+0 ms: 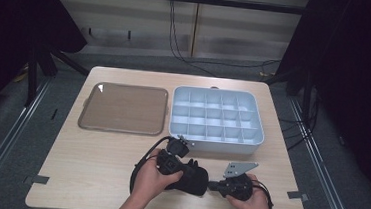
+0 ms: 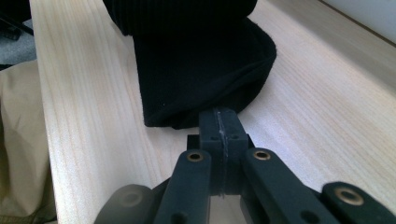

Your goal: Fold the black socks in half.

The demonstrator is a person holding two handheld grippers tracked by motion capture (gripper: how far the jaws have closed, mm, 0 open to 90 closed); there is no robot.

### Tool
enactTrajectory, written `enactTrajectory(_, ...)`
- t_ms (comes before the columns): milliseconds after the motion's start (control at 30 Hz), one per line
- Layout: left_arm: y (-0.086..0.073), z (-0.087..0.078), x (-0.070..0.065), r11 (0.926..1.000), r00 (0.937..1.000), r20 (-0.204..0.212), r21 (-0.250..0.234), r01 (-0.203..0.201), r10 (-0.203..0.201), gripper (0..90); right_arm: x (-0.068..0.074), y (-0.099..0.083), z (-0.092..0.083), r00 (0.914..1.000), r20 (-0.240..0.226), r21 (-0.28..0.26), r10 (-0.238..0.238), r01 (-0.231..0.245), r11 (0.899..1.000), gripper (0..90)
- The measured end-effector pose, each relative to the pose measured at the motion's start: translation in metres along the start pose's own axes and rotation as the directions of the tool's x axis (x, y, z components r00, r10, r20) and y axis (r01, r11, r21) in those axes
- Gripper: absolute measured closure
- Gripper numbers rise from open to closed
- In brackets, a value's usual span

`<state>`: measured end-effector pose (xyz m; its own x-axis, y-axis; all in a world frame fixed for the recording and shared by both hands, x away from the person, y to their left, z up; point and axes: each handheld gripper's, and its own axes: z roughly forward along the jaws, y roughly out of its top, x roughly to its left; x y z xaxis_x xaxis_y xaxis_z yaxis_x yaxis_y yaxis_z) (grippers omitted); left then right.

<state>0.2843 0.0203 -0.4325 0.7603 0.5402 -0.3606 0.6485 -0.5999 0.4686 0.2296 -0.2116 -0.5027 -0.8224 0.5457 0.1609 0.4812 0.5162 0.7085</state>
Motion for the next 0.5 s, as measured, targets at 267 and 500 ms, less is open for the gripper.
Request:
enactTrajectory(267, 0.0, 0.006, 0.0, 0.9999, 1.0, 0.005, 0.012, 0.004, -0.004, 84.0, 0.0, 0.0, 0.0, 1.0, 0.0, 0.003, -0.004, 0.004, 1.0, 90.0)
enactTrajectory(500, -0.001, 0.014, -0.001, 0.9997, 1.0, 0.006, 0.026, 0.004, -0.004, 83.8, 0.0, 0.001, 0.0, 1.0, -0.003, 0.004, -0.001, 0.001, 1.0, 90.0)
